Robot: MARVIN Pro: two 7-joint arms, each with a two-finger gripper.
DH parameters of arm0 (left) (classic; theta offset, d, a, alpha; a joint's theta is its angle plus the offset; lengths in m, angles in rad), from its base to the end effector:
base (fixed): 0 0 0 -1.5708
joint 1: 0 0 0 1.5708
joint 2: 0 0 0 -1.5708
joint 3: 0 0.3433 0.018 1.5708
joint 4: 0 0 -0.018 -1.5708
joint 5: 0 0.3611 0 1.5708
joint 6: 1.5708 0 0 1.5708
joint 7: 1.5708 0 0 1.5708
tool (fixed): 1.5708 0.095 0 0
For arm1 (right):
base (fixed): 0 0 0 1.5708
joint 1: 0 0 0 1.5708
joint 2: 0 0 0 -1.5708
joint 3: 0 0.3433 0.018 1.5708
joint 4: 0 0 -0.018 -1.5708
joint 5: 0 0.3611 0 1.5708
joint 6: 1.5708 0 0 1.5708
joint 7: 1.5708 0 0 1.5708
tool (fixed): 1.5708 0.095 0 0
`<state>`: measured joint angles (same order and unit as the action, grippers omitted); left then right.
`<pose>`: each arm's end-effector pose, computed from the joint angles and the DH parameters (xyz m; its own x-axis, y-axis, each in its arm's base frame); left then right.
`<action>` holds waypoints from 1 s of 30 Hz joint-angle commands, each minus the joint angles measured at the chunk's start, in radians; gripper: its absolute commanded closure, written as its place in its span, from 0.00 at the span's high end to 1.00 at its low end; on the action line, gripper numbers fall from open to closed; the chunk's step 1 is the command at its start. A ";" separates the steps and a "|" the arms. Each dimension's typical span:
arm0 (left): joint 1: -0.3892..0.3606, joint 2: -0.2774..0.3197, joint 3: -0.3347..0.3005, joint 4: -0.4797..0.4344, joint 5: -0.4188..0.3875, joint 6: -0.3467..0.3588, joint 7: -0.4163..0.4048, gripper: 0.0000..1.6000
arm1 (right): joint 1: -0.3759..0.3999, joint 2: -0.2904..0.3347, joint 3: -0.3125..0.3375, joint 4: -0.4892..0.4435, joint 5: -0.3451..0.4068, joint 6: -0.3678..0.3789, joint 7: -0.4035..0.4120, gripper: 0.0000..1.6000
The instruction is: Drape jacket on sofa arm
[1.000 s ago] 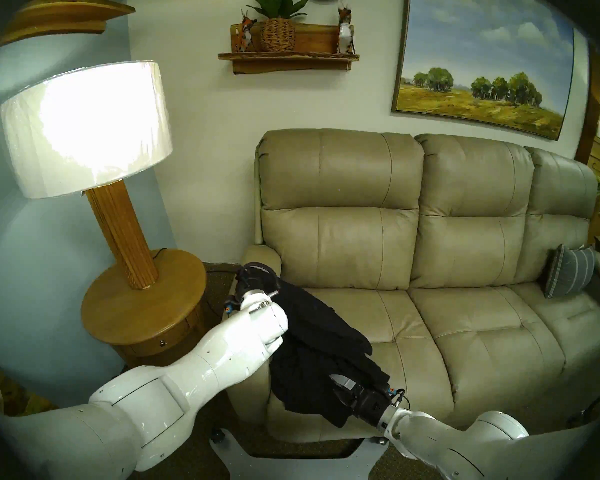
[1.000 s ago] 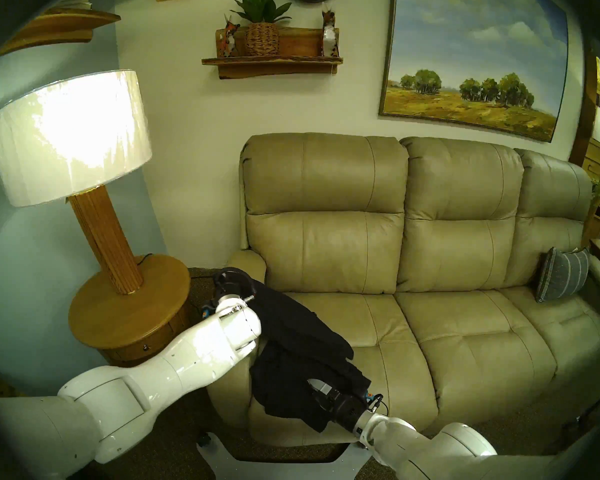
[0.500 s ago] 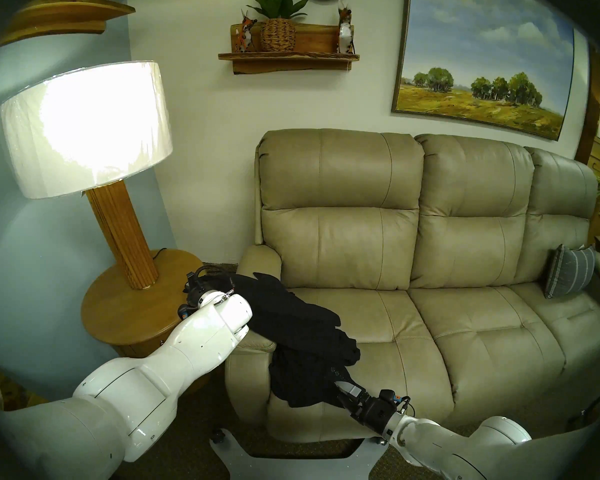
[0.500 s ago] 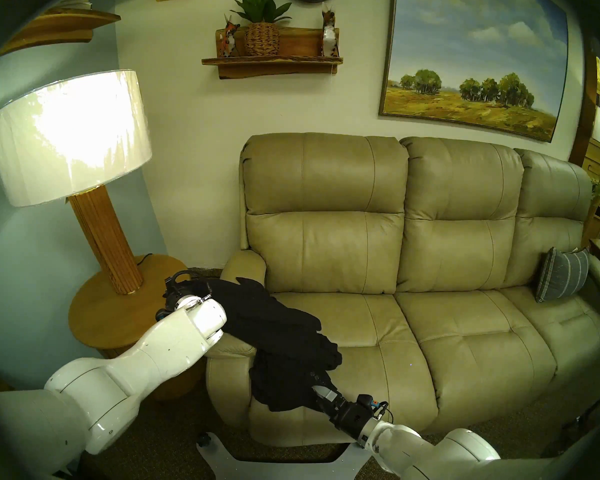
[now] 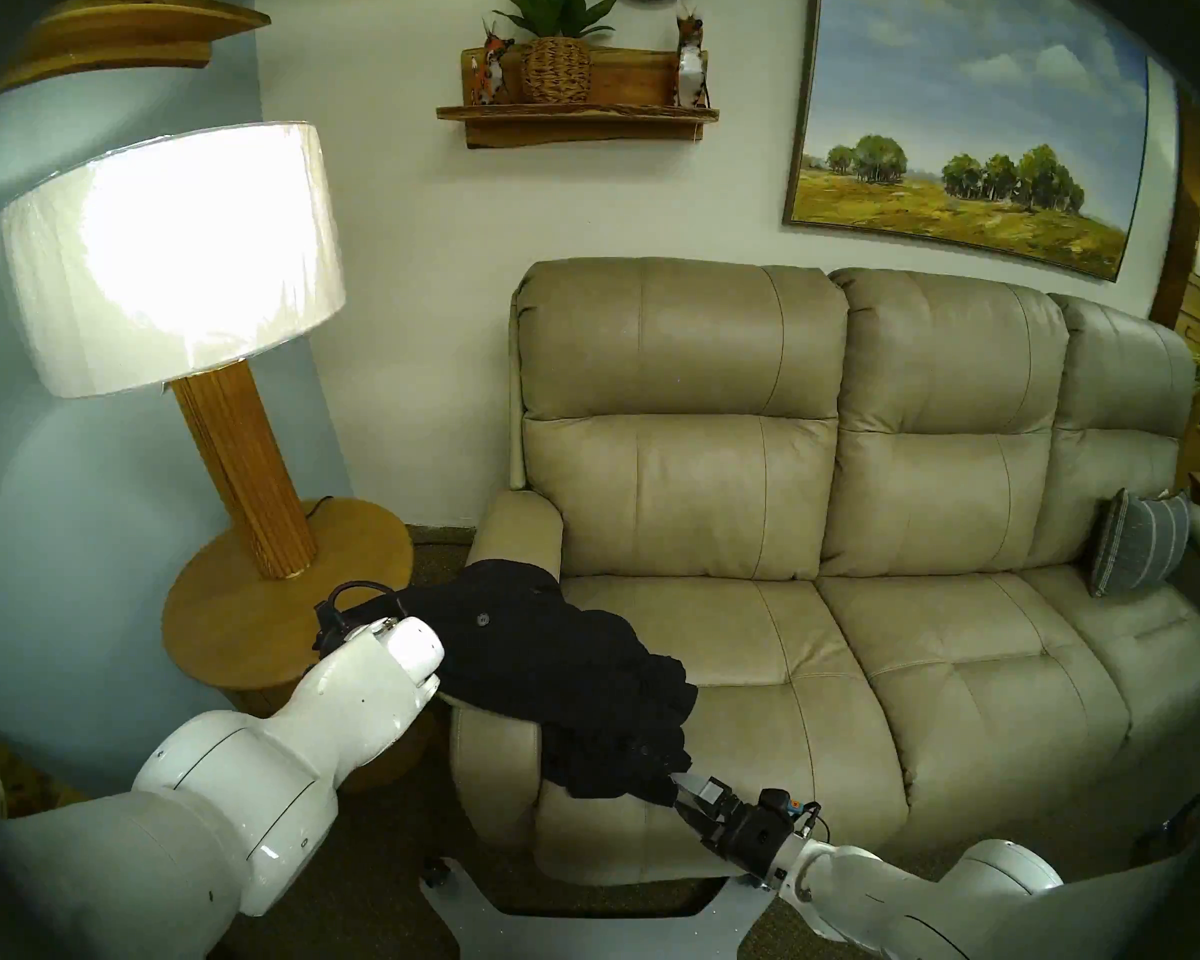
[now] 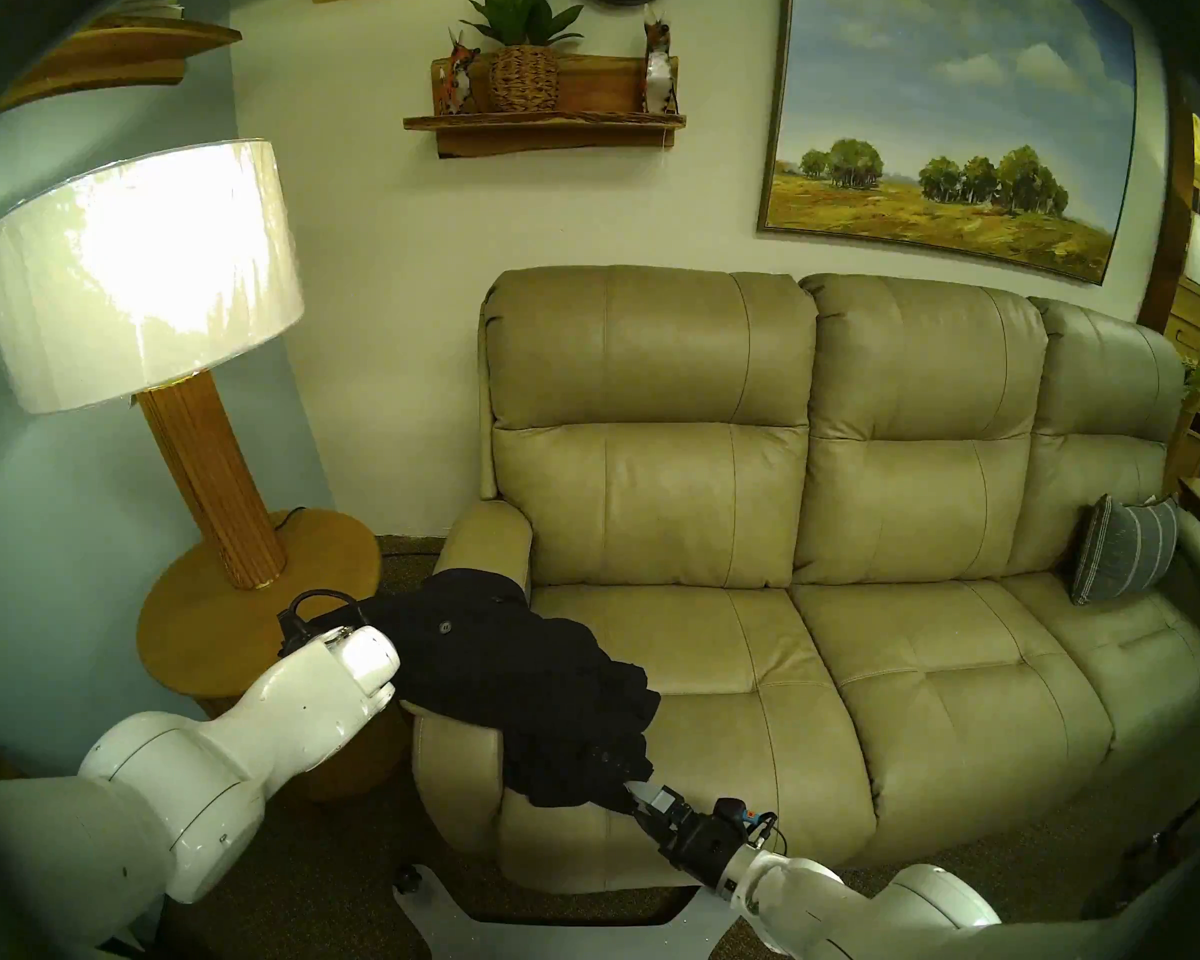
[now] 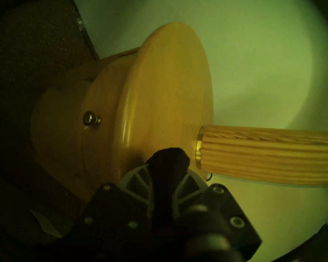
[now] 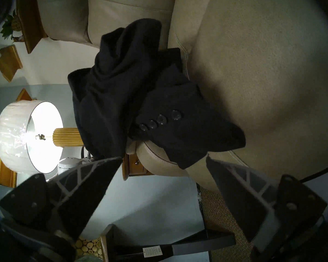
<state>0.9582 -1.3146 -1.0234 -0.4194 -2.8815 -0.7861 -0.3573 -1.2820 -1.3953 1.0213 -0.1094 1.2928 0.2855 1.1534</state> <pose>0.5347 0.1686 -0.5294 -0.8562 0.5159 0.0287 0.2811 0.4184 0.8637 0.2939 -0.0355 -0.6818 0.7399 -0.6682 0.0773 -0.1091 -0.2327 -0.9664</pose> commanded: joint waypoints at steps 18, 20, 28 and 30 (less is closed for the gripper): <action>-0.116 -0.031 0.004 0.208 0.024 0.124 0.006 0.16 | 0.008 -0.035 -0.021 -0.024 -0.018 -0.001 0.010 1.00; -0.119 -0.038 0.004 0.215 0.026 0.133 -0.002 0.74 | 0.008 -0.037 -0.023 -0.027 -0.020 -0.002 0.014 1.00; -0.121 -0.055 -0.027 0.208 0.015 0.162 -0.076 1.00 | 0.011 -0.053 -0.027 -0.031 -0.026 -0.007 0.012 1.00; -0.116 -0.065 -0.029 0.202 0.015 0.158 -0.090 1.00 | 0.014 -0.061 -0.028 -0.029 -0.027 -0.008 0.002 1.00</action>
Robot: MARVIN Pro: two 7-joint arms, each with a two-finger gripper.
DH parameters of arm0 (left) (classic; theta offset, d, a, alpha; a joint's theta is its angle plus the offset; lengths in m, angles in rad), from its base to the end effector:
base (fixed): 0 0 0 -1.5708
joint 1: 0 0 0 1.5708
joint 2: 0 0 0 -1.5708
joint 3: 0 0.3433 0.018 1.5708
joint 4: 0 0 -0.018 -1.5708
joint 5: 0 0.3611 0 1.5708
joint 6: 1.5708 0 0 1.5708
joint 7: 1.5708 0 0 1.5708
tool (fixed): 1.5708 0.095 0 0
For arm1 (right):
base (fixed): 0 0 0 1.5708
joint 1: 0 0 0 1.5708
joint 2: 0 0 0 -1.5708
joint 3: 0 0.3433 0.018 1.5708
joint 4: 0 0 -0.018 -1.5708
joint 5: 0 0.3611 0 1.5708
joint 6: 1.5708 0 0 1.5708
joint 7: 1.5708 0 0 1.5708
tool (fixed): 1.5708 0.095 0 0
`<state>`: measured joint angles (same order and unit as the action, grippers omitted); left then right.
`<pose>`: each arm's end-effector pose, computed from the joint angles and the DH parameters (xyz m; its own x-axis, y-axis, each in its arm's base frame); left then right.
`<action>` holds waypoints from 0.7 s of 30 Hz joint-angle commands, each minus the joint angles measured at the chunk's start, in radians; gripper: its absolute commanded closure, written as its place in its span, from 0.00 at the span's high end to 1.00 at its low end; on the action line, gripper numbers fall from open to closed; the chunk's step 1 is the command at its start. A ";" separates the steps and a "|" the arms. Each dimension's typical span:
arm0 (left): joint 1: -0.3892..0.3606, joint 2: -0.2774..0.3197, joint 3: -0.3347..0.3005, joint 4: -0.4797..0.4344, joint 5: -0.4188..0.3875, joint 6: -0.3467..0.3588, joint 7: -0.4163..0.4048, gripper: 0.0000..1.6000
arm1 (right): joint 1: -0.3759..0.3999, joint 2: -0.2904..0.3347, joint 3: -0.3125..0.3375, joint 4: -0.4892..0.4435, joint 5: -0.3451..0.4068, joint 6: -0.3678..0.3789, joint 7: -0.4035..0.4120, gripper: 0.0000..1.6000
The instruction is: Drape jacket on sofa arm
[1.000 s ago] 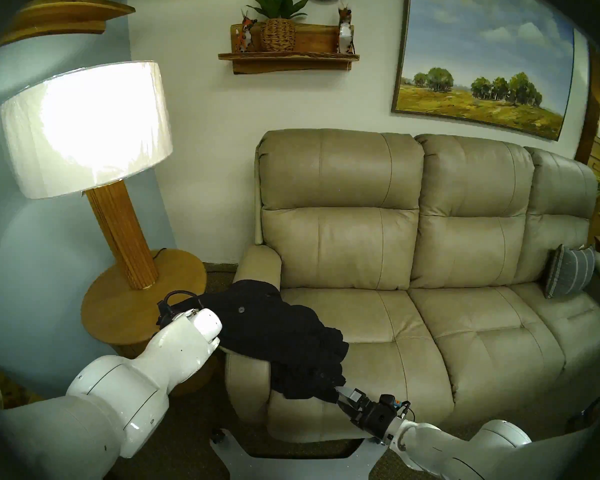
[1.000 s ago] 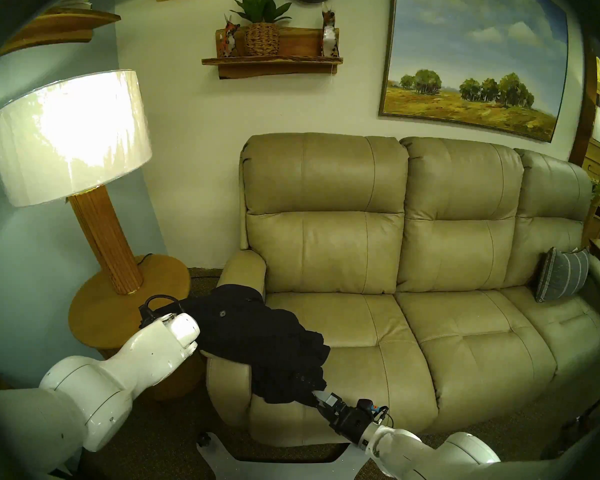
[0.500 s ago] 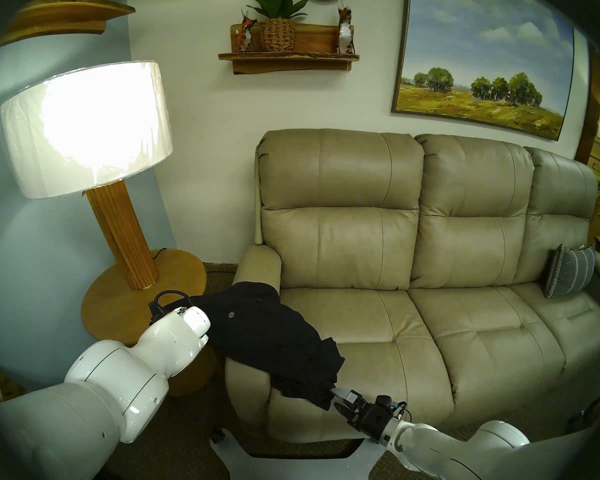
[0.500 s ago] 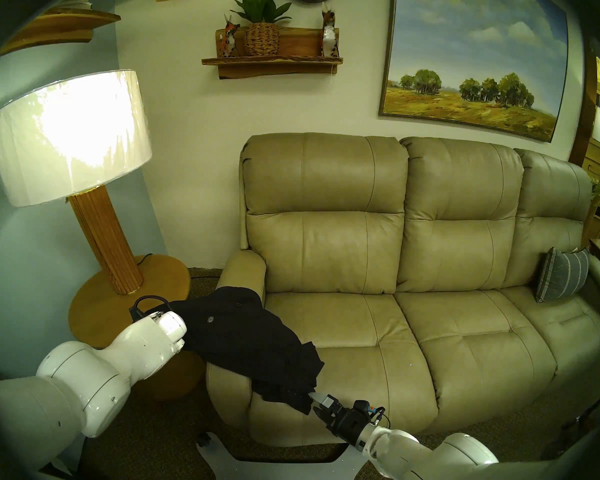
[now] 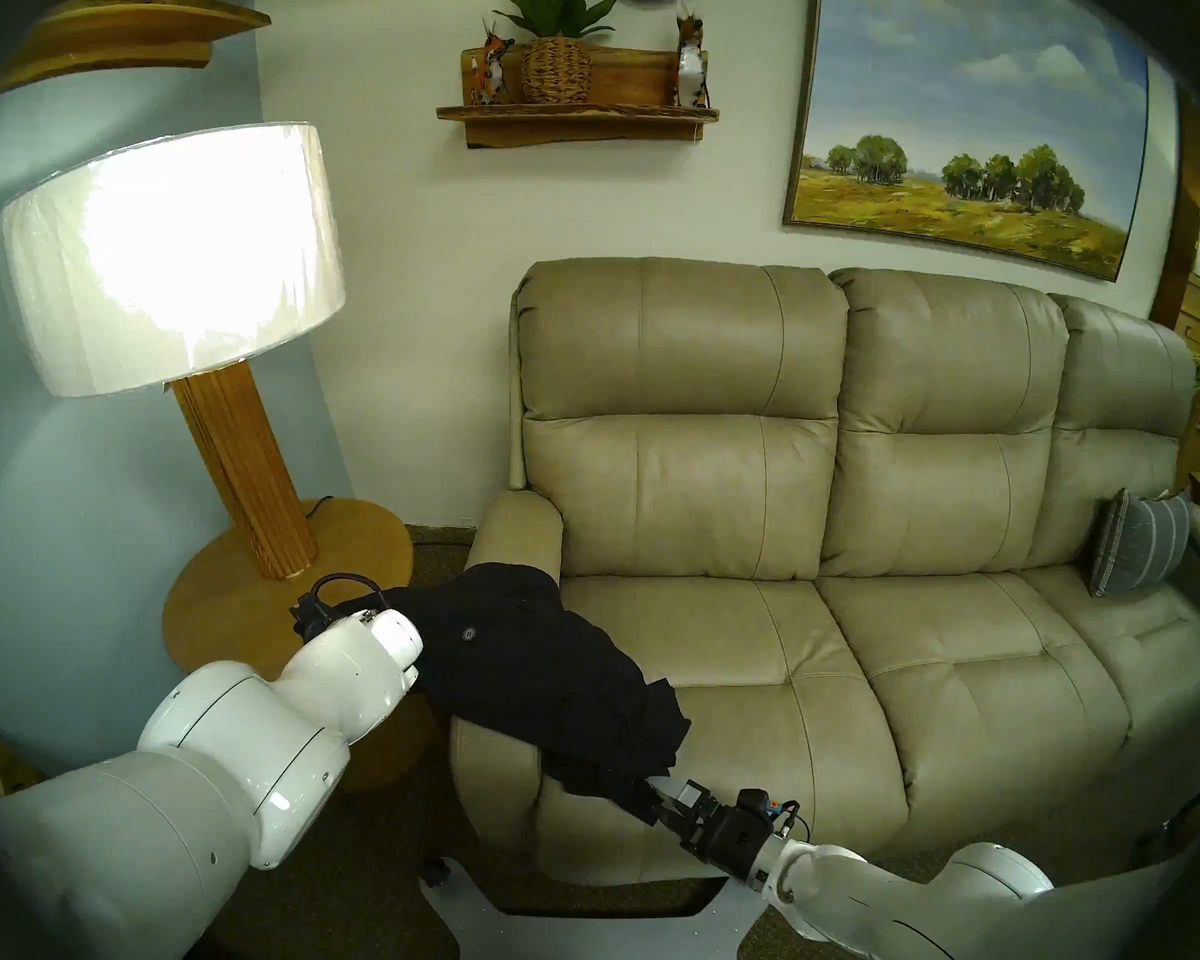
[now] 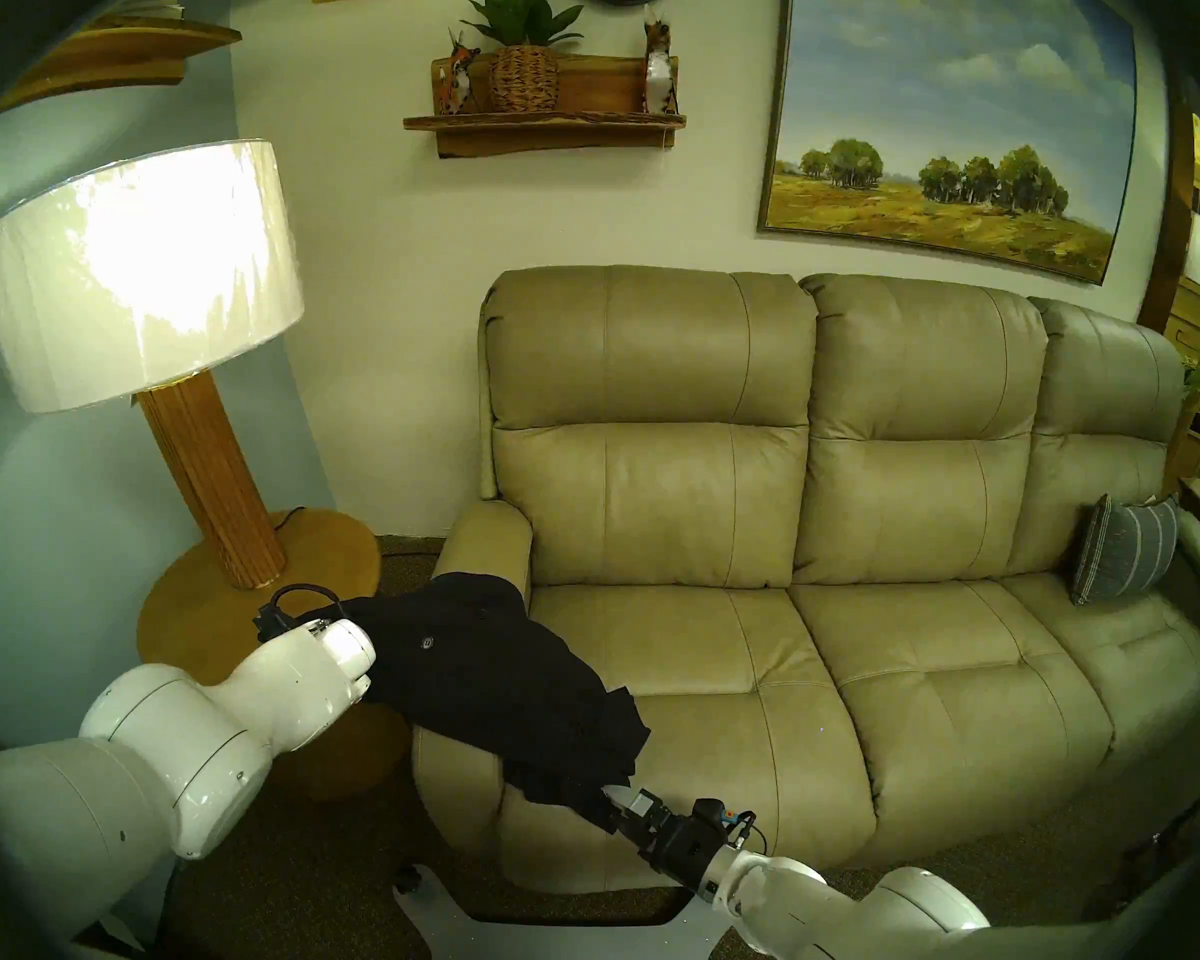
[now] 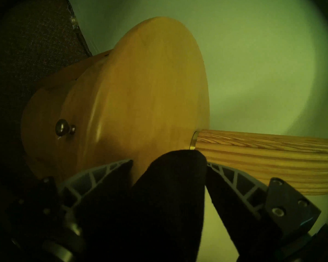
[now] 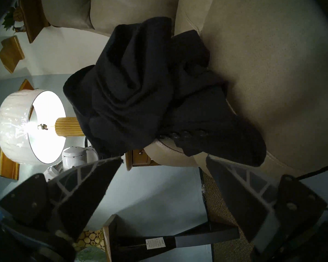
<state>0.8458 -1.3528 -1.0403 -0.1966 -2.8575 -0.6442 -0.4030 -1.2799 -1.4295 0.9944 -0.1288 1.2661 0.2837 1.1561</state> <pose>0.5487 0.1882 -0.5218 -0.8520 0.5236 0.0010 0.2449 0.3969 0.8846 0.2971 -0.0023 -0.6803 0.7808 -0.6206 0.0722 -0.0804 -0.2144 -0.9734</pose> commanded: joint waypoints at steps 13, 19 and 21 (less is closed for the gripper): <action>0.023 -0.076 -0.013 -0.029 -0.011 -0.012 -0.107 1.00 | 0.054 -0.121 0.005 -0.032 0.002 -0.037 -0.082 1.00; 0.035 -0.095 -0.043 -0.059 -0.022 -0.052 -0.197 1.00 | 0.059 -0.121 0.012 -0.025 0.007 -0.043 -0.107 1.00; 0.036 -0.101 -0.048 -0.076 -0.022 -0.052 -0.209 1.00 | 0.060 -0.122 0.014 -0.023 0.008 -0.044 -0.115 1.00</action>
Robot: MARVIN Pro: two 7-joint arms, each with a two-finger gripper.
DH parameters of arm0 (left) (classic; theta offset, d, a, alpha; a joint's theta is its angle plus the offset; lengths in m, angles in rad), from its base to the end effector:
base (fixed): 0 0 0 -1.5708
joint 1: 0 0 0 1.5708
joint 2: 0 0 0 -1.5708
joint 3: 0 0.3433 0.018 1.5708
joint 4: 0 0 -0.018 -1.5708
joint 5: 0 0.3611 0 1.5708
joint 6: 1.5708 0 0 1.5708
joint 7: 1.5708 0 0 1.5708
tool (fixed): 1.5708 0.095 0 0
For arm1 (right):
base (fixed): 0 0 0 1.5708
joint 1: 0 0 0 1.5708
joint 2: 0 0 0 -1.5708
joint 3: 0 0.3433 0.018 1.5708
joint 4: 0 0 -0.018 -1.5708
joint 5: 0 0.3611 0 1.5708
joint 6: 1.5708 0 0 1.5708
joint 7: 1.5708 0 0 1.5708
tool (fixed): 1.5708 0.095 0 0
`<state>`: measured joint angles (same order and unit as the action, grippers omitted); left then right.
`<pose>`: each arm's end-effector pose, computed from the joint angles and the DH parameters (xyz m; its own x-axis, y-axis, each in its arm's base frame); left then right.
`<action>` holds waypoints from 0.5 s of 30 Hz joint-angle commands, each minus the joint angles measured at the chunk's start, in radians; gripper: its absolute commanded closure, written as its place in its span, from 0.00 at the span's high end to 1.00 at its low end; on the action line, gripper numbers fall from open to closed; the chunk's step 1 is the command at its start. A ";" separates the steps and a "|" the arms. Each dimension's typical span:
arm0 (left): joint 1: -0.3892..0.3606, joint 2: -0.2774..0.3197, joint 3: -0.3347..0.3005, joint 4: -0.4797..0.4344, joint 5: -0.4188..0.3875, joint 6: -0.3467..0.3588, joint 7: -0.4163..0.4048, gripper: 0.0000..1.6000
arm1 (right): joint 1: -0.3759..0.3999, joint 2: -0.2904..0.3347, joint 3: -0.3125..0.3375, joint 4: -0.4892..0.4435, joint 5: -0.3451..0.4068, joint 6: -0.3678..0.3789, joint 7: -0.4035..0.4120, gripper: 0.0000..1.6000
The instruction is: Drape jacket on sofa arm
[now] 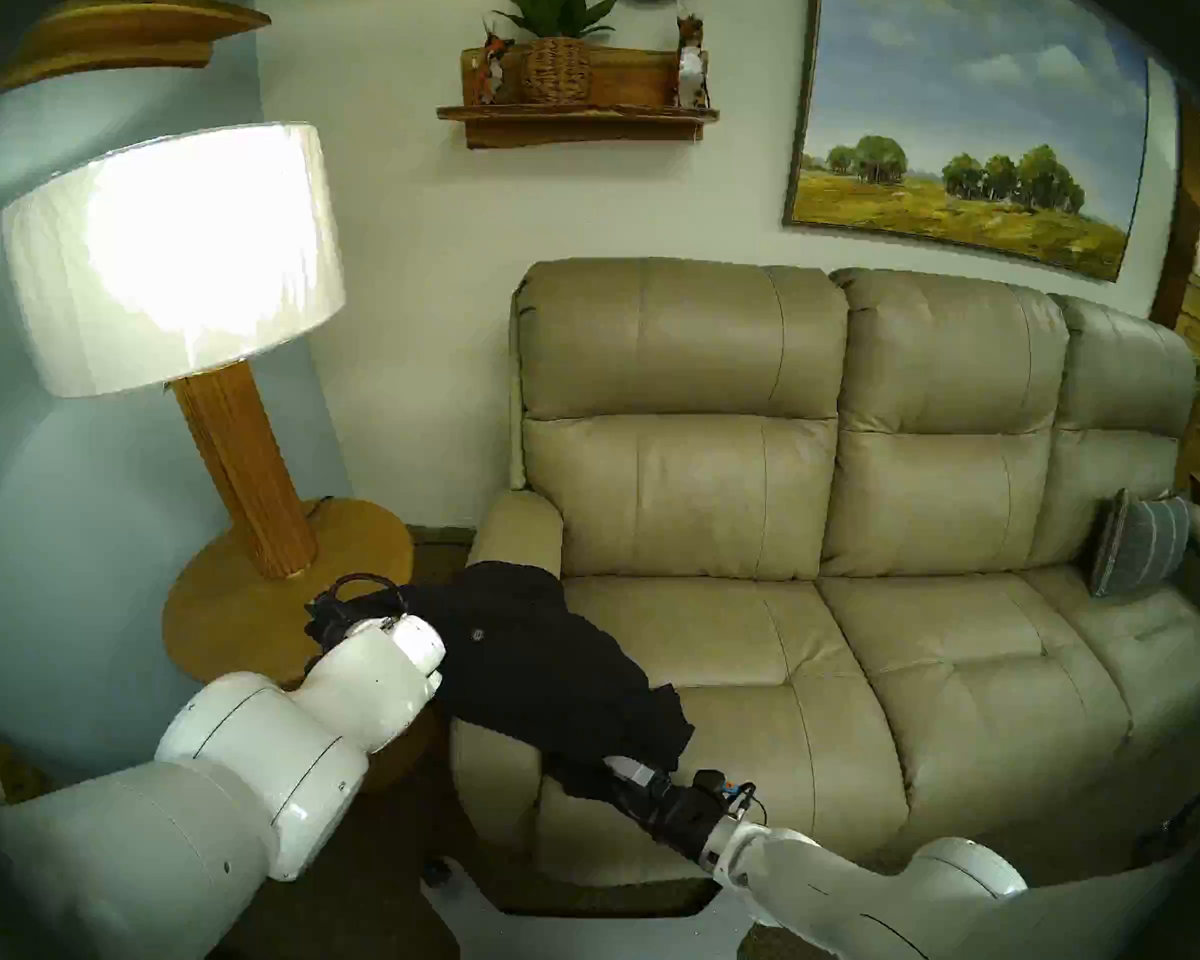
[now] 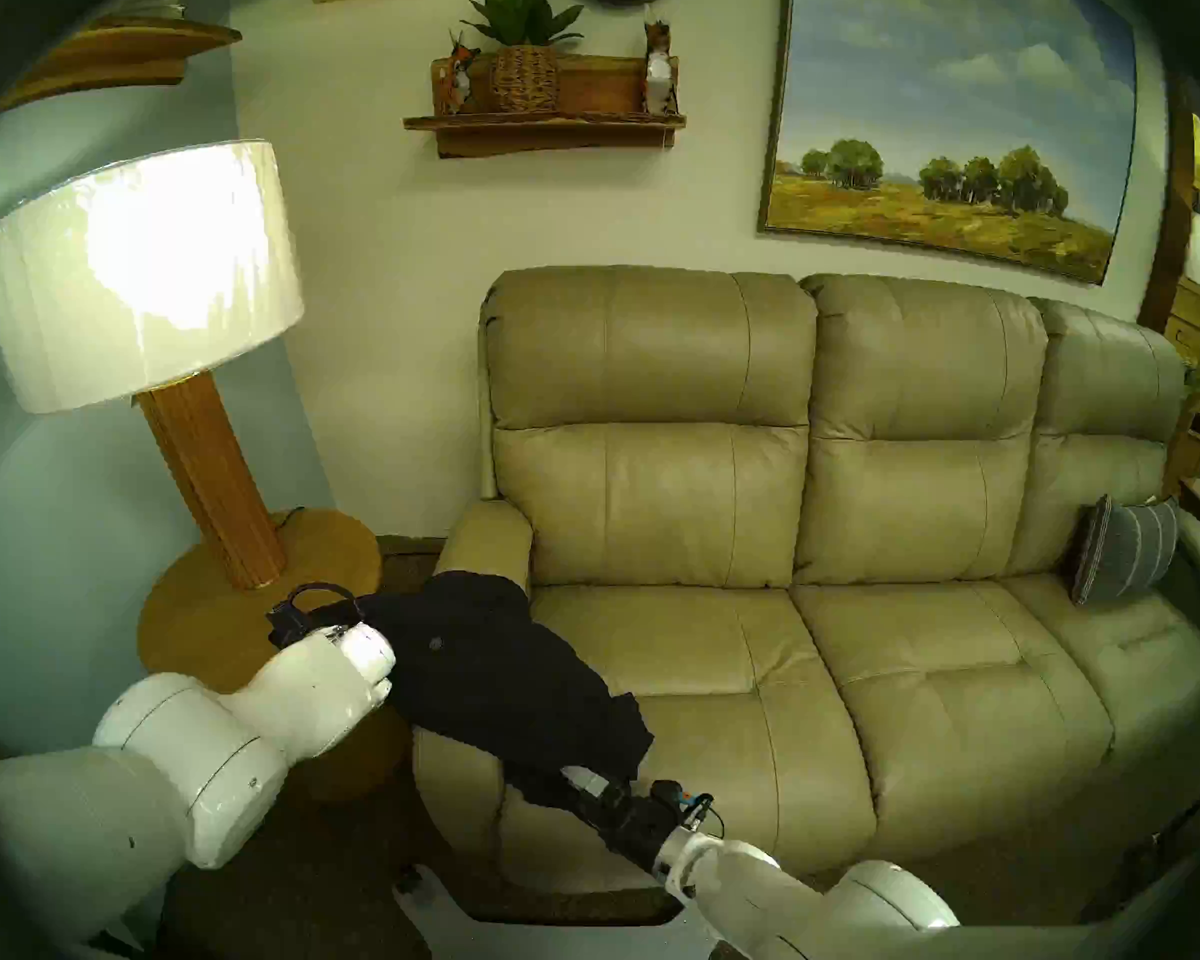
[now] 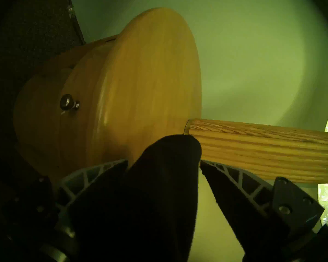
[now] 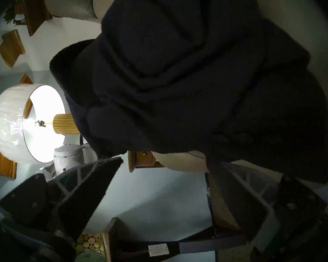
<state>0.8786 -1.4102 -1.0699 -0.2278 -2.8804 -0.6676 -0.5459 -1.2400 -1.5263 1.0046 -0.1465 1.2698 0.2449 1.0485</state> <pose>0.5462 0.1464 -0.5287 -0.8518 0.5232 -0.0279 0.1904 0.3587 0.9138 0.3299 0.0689 -0.6707 0.7808 -0.6185 0.0878 -0.0613 -0.2158 -0.9745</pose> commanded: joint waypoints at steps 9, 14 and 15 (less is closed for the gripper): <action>0.070 -0.103 -0.020 -0.101 0.001 -0.022 -0.091 1.00 | 0.025 -0.046 0.011 -0.017 0.006 -0.033 -0.028 1.00; 0.126 -0.130 -0.011 -0.118 0.007 -0.038 -0.122 1.00 | 0.038 -0.044 0.022 -0.023 0.012 -0.051 -0.033 1.00; 0.142 -0.136 -0.010 -0.123 0.005 -0.040 -0.123 1.00 | 0.042 -0.044 0.026 -0.024 0.014 -0.058 -0.034 1.00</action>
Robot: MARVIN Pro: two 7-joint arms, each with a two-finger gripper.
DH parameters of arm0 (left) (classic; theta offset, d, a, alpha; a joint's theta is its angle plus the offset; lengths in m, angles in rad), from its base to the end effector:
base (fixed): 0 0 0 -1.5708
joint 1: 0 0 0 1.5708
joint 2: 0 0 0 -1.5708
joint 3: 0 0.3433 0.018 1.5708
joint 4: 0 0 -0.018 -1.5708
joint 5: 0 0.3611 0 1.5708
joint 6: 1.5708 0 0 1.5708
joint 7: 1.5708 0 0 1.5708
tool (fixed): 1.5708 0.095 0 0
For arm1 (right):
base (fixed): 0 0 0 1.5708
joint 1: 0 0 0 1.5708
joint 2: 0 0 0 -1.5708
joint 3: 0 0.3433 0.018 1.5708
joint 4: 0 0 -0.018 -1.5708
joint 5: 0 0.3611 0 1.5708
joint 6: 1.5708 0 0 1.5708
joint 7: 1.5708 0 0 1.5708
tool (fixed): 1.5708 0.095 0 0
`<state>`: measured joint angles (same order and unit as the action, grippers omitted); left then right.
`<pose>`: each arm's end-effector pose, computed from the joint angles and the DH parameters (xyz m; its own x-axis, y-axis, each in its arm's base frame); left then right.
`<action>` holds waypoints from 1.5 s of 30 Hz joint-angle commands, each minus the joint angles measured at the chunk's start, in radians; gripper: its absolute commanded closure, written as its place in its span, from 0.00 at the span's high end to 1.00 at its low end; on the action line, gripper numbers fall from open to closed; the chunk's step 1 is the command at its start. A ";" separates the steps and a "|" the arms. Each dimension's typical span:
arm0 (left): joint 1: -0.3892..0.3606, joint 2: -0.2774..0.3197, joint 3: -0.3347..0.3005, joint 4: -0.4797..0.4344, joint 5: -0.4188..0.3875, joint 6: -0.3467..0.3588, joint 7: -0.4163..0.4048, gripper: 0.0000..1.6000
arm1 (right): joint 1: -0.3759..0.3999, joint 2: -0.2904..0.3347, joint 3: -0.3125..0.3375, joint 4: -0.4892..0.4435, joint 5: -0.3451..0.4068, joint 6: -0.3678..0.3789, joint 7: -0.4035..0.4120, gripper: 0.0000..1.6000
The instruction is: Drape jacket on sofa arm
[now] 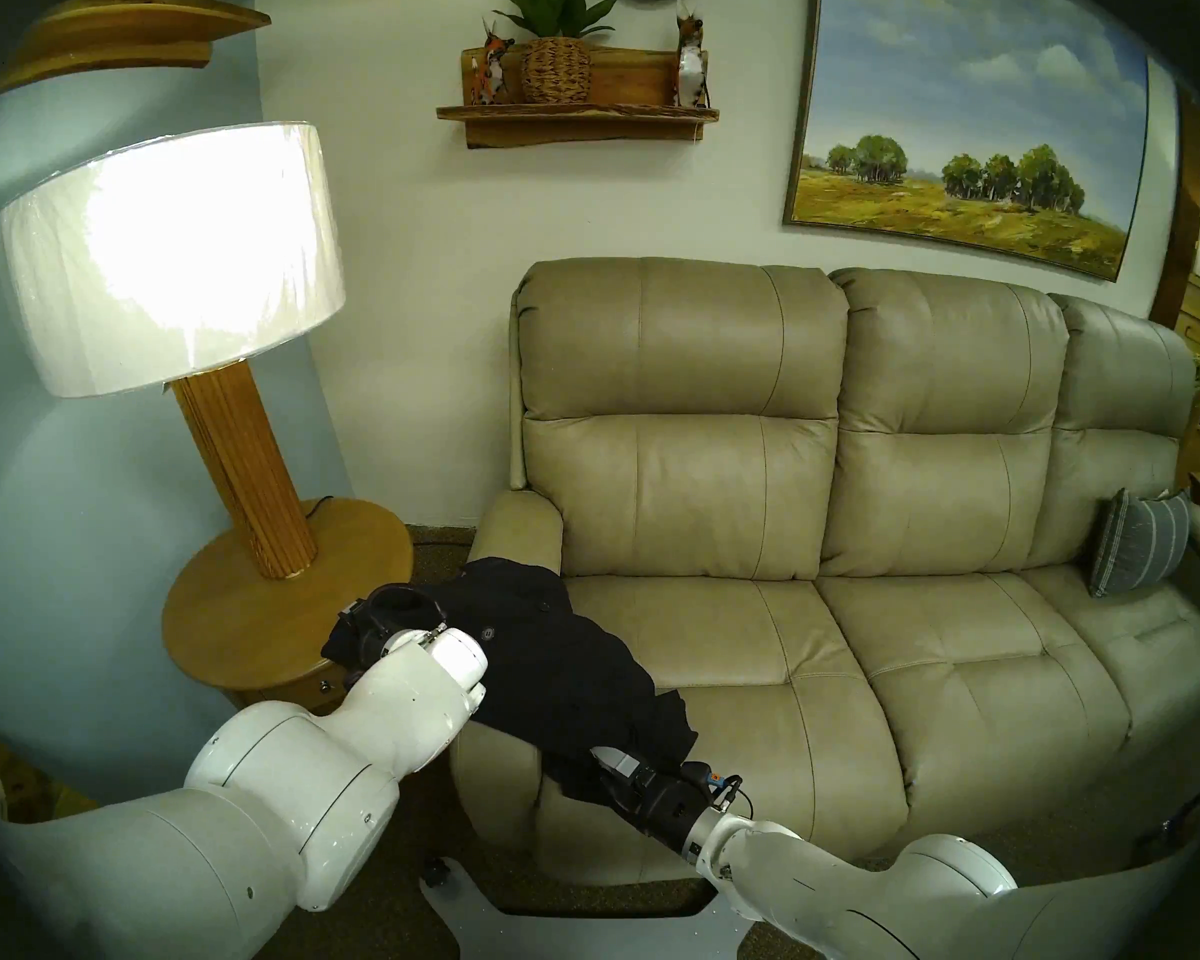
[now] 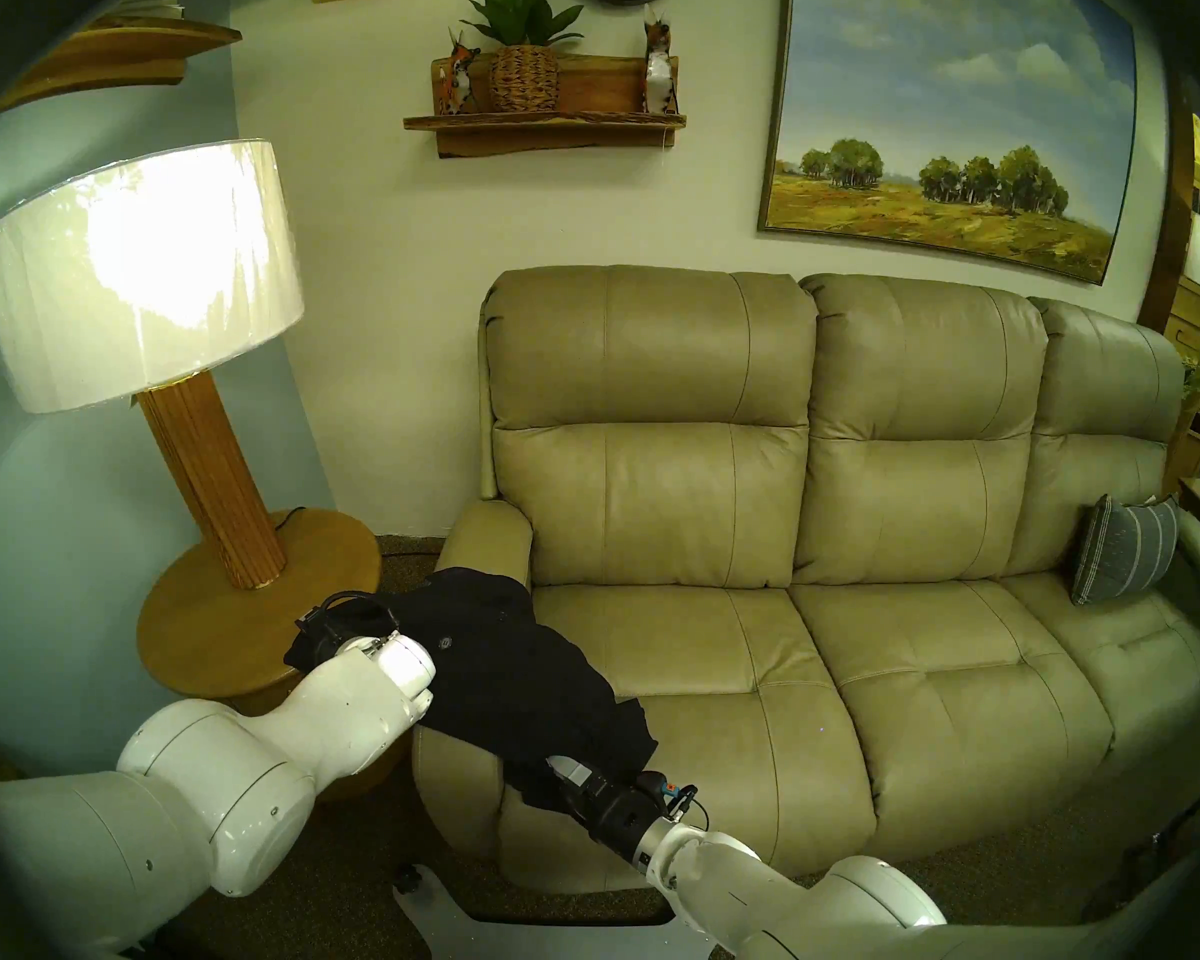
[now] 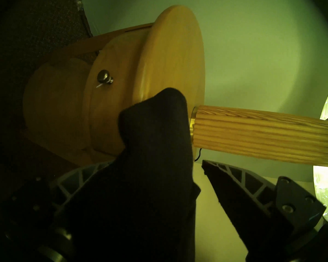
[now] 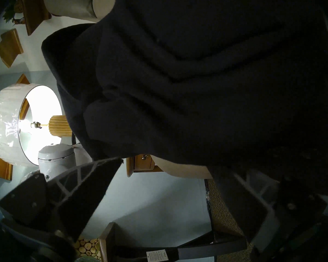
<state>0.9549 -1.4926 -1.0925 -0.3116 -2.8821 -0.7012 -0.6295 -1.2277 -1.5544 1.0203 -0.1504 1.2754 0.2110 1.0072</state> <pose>0.5321 0.0736 -0.5486 -0.8289 0.5566 -0.0568 0.1863 0.3704 0.9100 0.3413 0.0869 -0.6666 0.7637 -0.6362 0.1093 -0.0518 -0.2291 -0.9720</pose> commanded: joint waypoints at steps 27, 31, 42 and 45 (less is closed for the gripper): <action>0.314 -0.079 0.087 -0.232 0.075 -0.008 -0.310 1.00 | 0.094 -0.092 0.096 -0.037 0.052 -0.119 -0.098 0.18; 0.356 -0.075 0.100 -0.256 0.085 -0.005 -0.339 1.00 | 0.113 -0.110 0.097 -0.054 0.048 -0.126 -0.102 0.10; 0.459 -0.069 0.127 -0.317 0.109 0.000 -0.426 1.00 | 0.186 -0.177 0.086 -0.095 0.037 -0.160 -0.130 0.00; 0.482 -0.061 0.127 -0.336 0.112 0.002 -0.448 1.00 | 0.199 -0.191 0.077 -0.101 0.029 -0.169 -0.141 0.00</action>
<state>1.3746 -1.5662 -0.9693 -0.5947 -2.7850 -0.6998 -1.0130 -1.1080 -1.6677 1.1136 -0.2010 1.3197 0.0625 0.8740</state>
